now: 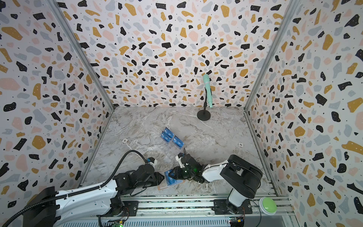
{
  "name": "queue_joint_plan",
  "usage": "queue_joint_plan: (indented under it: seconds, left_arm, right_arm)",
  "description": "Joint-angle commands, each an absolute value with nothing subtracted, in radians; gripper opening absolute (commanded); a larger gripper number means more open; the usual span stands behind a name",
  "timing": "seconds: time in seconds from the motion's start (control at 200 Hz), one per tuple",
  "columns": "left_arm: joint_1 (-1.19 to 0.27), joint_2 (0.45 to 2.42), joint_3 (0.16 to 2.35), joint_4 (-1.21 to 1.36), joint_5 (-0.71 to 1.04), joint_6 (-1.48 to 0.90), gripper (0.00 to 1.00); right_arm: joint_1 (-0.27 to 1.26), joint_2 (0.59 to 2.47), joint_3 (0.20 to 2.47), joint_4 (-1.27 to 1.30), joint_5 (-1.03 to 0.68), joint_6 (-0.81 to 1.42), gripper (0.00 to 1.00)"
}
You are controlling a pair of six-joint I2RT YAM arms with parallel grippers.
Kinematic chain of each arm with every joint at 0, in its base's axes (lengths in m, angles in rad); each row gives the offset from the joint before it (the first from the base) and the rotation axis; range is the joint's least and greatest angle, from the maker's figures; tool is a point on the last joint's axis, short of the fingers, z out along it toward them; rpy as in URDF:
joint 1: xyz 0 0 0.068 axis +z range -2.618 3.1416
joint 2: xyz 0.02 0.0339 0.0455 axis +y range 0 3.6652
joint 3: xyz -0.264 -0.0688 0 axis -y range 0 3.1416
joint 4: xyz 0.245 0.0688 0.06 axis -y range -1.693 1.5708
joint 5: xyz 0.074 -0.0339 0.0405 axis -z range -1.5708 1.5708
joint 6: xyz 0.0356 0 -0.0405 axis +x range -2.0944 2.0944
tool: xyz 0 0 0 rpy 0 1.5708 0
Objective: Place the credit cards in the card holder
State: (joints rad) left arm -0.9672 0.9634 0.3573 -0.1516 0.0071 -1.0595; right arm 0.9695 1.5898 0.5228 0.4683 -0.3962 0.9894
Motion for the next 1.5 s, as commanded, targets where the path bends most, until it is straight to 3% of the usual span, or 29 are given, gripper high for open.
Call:
queue_joint_plan:
  seconds: [0.0,0.135,0.46,0.871,1.492]
  left_arm:
    - [-0.932,0.943,0.388,-0.233,-0.028,-1.063,0.35]
    - [-0.916,0.941,0.361,-0.244,-0.031,-1.077,0.41]
    - [-0.912,0.946,0.291,-0.18,-0.006,-1.098,0.51]
    - [-0.911,0.994,0.264,0.008,0.065,-1.095,0.51]
    - [-0.912,1.004,0.287,0.06,0.094,-1.095,0.47]
  right_arm:
    - [0.979,1.539,0.552,0.228,-0.323,0.898,0.48]
    - [0.986,1.513,0.565,0.191,-0.332,0.862,0.53]
    - [1.021,1.57,0.621,0.189,-0.398,0.853,0.52]
    - [1.053,1.6,0.659,0.209,-0.416,0.879,0.51]
    - [1.08,1.638,0.729,0.227,-0.433,0.875,0.49]
